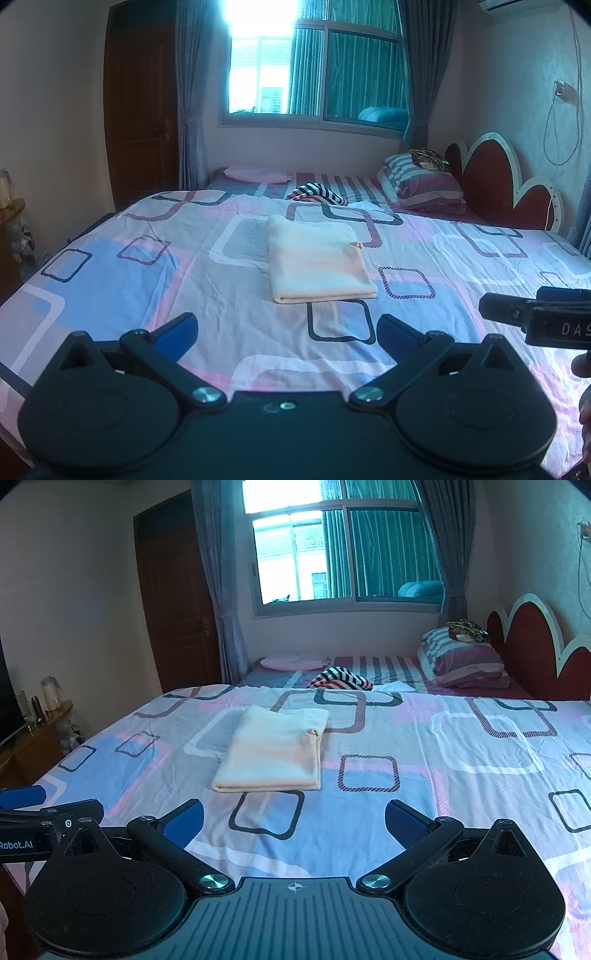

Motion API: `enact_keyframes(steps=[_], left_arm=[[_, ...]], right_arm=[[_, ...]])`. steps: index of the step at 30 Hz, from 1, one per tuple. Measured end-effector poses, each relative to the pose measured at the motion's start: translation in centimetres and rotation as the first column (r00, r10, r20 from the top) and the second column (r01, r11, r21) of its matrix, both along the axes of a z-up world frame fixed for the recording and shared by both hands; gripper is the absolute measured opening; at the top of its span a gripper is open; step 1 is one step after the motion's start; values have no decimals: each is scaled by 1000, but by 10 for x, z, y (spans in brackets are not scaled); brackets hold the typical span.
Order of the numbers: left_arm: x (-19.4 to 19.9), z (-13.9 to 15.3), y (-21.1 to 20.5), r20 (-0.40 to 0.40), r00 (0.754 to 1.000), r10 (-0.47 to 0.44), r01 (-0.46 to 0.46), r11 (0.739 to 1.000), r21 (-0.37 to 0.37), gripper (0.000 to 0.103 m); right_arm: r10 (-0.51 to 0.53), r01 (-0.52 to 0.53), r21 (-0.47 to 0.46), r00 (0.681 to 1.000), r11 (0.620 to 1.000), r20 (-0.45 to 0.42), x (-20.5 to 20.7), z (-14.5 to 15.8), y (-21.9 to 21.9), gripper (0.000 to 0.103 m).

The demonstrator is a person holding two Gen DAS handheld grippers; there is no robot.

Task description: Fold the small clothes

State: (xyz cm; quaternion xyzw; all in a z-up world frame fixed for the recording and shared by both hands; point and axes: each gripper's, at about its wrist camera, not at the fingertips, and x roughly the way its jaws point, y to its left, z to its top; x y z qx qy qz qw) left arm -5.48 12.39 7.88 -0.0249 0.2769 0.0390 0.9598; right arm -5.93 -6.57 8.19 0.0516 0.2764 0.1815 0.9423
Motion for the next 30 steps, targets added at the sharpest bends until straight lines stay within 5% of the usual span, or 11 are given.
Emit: enact_keyframes(steps=[30], left_arm=[[3,-3,3,4,1000,-12,12,1000,-1,103]], right_arm=[[1,-1,-7,1000,1000,-3,-2,0,-4,103]])
